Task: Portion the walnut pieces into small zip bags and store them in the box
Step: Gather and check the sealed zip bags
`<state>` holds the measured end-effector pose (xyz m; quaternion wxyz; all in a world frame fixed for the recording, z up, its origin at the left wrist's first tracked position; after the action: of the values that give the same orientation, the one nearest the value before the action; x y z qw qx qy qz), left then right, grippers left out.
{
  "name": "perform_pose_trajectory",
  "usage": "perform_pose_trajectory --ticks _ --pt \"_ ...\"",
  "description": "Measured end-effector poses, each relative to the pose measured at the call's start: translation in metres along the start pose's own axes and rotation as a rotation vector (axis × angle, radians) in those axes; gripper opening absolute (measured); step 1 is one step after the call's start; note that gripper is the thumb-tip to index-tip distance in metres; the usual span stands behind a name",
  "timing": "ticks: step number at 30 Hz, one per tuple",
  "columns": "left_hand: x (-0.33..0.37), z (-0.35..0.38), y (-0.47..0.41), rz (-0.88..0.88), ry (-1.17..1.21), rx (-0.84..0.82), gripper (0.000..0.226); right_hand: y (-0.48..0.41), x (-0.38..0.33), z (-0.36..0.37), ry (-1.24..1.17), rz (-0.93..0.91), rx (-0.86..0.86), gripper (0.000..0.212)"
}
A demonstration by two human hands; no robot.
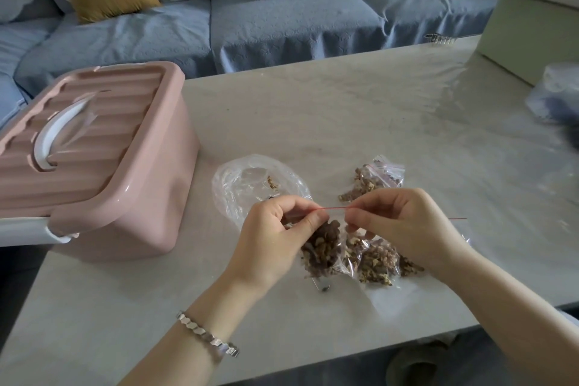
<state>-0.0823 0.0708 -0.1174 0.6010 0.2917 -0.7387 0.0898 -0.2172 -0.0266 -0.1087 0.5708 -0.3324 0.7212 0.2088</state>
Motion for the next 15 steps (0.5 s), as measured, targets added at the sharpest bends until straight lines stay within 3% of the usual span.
perform_pose_trajectory --ticks 15 --pt "0.003 0.002 0.003 0.000 0.017 -0.087 0.005 0.004 -0.012 0.001 0.244 -0.256 0.008 0.022"
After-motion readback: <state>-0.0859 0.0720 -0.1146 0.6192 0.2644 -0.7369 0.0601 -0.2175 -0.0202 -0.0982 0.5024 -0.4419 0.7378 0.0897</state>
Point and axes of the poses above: each hand's wrist, its own y-axis away from the middle knuckle, its own z-axis out of the palm, x = y × z, the point moved 4 cm from there along -y, towards the middle knuckle, and after that the axes turned 13 degrees about -z, right-handed, at the moved point
